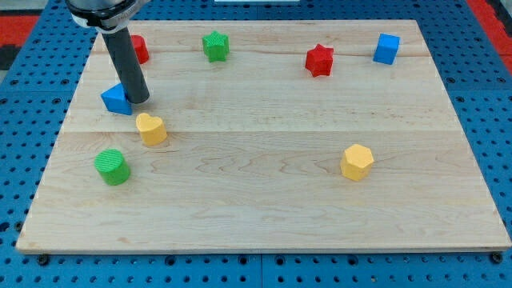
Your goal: Push the blue cube to the right of the blue triangle
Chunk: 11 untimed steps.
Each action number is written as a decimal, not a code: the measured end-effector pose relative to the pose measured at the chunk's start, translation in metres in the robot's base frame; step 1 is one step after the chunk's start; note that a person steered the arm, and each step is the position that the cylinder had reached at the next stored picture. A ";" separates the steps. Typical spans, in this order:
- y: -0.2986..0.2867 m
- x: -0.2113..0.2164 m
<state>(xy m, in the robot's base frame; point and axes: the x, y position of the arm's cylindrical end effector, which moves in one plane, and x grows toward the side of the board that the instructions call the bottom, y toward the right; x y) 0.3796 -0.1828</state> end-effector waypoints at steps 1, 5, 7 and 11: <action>0.027 0.001; 0.369 -0.010; 0.477 -0.108; 0.377 -0.131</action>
<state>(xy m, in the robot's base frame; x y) 0.2486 0.1944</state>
